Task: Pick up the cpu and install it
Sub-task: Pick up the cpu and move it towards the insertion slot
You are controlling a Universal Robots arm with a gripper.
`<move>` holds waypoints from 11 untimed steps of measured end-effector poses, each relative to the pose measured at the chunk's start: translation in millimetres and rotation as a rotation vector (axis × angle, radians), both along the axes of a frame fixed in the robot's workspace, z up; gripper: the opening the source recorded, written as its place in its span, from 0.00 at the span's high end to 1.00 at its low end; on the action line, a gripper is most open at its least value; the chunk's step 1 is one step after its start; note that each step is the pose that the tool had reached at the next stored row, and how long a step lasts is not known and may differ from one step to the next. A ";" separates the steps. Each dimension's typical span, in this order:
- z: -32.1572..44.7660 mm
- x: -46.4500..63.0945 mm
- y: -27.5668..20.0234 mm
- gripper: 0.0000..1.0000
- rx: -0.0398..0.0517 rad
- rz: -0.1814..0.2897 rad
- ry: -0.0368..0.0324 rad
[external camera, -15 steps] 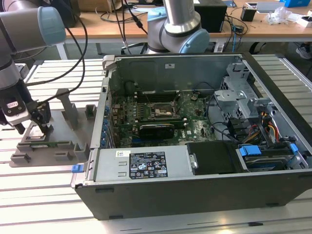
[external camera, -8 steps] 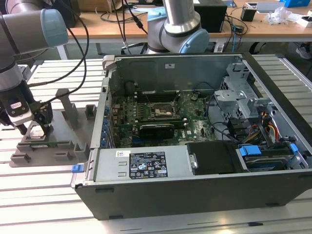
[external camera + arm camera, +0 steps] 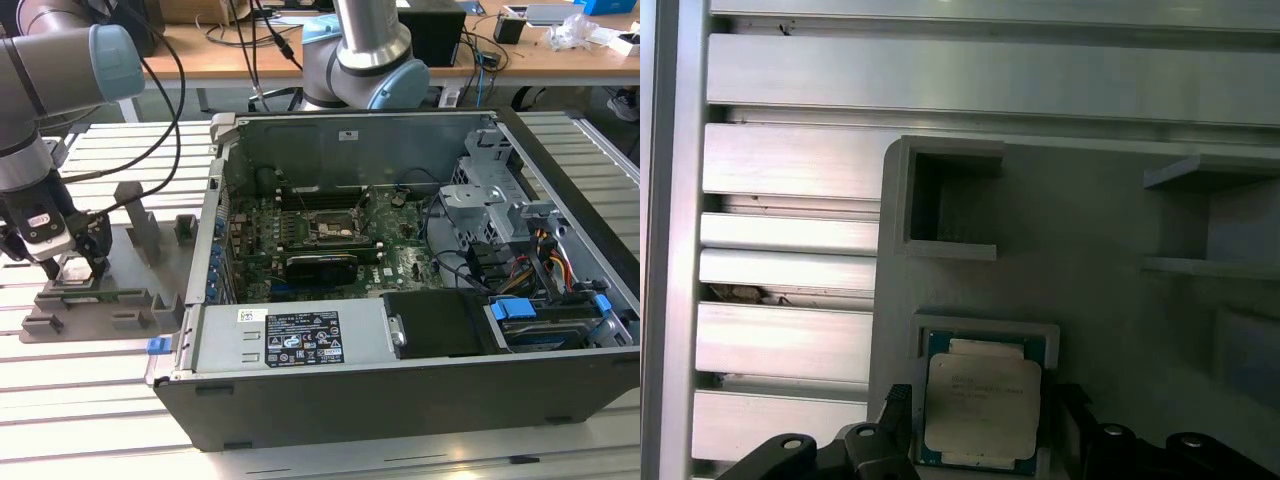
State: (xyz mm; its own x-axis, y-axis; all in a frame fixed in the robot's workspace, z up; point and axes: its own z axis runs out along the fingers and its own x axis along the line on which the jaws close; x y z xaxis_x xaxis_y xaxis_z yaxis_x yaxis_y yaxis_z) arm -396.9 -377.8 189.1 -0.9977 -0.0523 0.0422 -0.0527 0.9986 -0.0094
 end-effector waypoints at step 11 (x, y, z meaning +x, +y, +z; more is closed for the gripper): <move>-0.9 0.0 5.3 0.34 -0.0019 -0.018 0.0000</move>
